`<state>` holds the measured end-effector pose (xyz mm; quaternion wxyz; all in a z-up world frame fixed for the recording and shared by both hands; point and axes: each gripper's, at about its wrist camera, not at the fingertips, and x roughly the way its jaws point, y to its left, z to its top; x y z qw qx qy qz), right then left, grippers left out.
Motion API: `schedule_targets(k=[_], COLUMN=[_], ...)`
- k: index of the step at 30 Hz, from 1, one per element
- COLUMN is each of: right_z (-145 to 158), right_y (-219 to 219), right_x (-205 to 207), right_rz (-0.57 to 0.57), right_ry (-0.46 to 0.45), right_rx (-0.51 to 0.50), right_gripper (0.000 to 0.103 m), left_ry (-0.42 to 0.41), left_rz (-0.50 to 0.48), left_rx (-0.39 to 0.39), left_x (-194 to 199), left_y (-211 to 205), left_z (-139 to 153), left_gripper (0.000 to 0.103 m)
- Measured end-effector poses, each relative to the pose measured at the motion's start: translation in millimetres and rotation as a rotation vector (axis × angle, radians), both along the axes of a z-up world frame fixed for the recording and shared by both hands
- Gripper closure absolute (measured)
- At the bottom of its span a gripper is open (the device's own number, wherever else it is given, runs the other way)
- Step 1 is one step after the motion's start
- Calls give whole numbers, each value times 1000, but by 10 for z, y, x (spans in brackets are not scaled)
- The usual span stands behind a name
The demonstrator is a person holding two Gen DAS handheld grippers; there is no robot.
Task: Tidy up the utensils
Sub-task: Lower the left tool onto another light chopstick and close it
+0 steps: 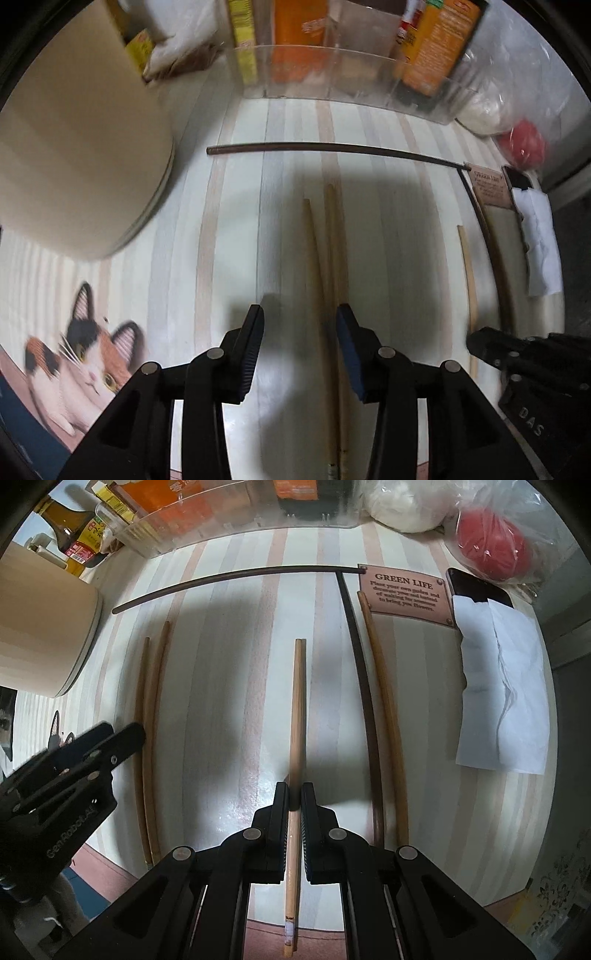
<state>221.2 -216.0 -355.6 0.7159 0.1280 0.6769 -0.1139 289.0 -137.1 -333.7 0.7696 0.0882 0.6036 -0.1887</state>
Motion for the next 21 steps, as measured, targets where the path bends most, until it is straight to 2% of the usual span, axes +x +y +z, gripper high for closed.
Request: schedule_targets(k=[3,6,11,14,21], right_z=[4,9,13,7,3], right_y=[-23,-1,25,32,29], right_x=[-26,-17,4,1,-14], right_rz=[2,4,11,13,15], right_ry=[1,3,7,8,8], right_rx=[-6,-6,-4,-3,1], right_gripper=[96,96,96,96,96], left_ry=[-24,-23,-20,-9,6], left_rz=[-25,-46,-51,-37,-7], left_rx=[29,32,61,32,53], left_x=[-9,6,-7,-47,-6], left_y=[-70,-198,-271,-13,198], left_z=[7,-8,-51,-69,-86], left_gripper=[68,80,81,81,81])
